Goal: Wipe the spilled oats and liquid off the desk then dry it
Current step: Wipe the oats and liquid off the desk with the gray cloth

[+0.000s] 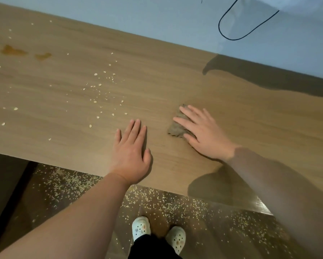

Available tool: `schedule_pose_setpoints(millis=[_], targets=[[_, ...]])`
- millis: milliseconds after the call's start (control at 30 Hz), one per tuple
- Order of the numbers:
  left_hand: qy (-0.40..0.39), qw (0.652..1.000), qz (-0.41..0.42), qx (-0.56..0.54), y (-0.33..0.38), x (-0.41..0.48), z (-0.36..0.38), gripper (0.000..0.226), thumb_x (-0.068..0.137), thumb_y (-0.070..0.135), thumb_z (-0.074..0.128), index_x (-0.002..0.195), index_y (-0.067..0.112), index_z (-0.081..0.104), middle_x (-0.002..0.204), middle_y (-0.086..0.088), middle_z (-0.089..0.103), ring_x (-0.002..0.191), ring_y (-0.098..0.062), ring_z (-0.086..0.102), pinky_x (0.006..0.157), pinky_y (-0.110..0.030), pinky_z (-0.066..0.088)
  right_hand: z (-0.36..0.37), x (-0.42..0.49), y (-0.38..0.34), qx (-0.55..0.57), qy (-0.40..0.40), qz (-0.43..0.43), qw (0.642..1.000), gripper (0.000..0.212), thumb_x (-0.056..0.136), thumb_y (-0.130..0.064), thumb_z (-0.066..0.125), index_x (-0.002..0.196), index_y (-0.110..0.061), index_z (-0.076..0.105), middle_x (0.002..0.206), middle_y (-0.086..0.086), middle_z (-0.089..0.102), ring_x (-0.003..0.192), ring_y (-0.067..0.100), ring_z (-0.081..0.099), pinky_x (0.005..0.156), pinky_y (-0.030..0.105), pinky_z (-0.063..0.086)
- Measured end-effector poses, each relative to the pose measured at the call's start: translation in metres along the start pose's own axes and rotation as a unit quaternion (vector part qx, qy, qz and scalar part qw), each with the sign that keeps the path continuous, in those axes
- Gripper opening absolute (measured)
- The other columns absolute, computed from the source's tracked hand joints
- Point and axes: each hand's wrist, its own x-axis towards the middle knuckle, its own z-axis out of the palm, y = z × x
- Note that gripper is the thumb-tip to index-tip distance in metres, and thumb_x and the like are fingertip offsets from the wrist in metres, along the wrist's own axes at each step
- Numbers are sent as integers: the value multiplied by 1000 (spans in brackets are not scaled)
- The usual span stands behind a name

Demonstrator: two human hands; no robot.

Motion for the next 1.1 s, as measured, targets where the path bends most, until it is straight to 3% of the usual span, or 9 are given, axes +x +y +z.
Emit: schedule_pose_setpoints(millis=[67, 167, 233, 400, 467, 700, 867, 967, 1100], targets=[[7, 1000, 1, -8, 0, 0, 0, 78, 85, 48, 17, 154, 12, 23, 163, -5, 10, 150, -16, -2, 120, -41, -6, -5, 22, 33, -24, 37, 114, 993, 52, 102, -32, 39, 153, -28, 27, 163, 5, 13, 150, 26, 9, 120, 51, 5], [13, 1000, 1, -15, 0, 0, 0, 79, 84, 49, 20, 153, 12, 25, 162, -5, 12, 150, -16, 0, 121, -44, -2, -19, 64, 65, 14, 82, 343, 936, 54, 103, -32, 34, 155, -23, 22, 163, 12, 9, 149, 32, 10, 120, 54, 8], [20, 1000, 3, -15, 0, 0, 0, 78, 83, 48, 24, 152, 11, 30, 161, -7, 17, 150, -18, 6, 121, -46, 3, -18, 78, 48, 9, 90, 388, 917, 55, 103, -30, 32, 156, -21, 20, 163, 14, 9, 149, 33, 9, 120, 53, 8], [28, 1000, 4, -13, -1, 1, 3, 75, 84, 45, 29, 149, 8, 37, 159, -9, 24, 150, -22, 14, 120, -52, 11, 17, 17, -36, -48, 76, 51, 995, 56, 98, -33, 36, 153, -23, 28, 160, 13, 23, 147, 34, 20, 119, 55, 17], [28, 1000, 4, -11, -1, 0, 3, 75, 85, 45, 28, 149, 8, 35, 160, -9, 23, 150, -22, 13, 120, -51, 10, 12, 8, -22, -52, 38, 0, 998, 58, 97, -35, 37, 154, -26, 24, 161, 10, 21, 148, 31, 19, 119, 54, 14], [31, 999, 5, -15, -3, 0, 4, 75, 84, 44, 26, 150, 10, 33, 161, -7, 22, 150, -20, 11, 121, -49, 8, -3, 63, -9, -24, 68, 266, 961, 61, 98, -39, 33, 156, -26, 18, 164, 6, 11, 150, 28, 8, 120, 55, 9], [35, 999, 8, -26, -4, -1, 4, 75, 84, 42, 23, 151, 10, 33, 161, -6, 20, 151, -20, 9, 122, -47, 4, 32, -18, -62, -40, 59, 47, 996, 58, 93, -36, 33, 150, -27, 33, 159, 6, 25, 147, 29, 21, 117, 56, 15], [34, 999, 7, -33, -4, -1, 4, 77, 83, 44, 19, 152, 12, 31, 162, -5, 18, 151, -18, 6, 122, -44, 1, 38, -60, -32, -53, 44, -41, 997, 59, 86, -33, 38, 144, -24, 42, 155, 4, 33, 143, 27, 29, 111, 60, 23], [44, 998, 9, -39, -4, -1, 5, 77, 82, 44, 19, 151, 11, 33, 161, -6, 20, 151, -19, 9, 122, -44, 2, 20, -47, 12, -22, 71, 152, 986, 65, 88, -29, 39, 152, -21, 30, 159, 7, 27, 147, 27, 22, 117, 58, 16]])
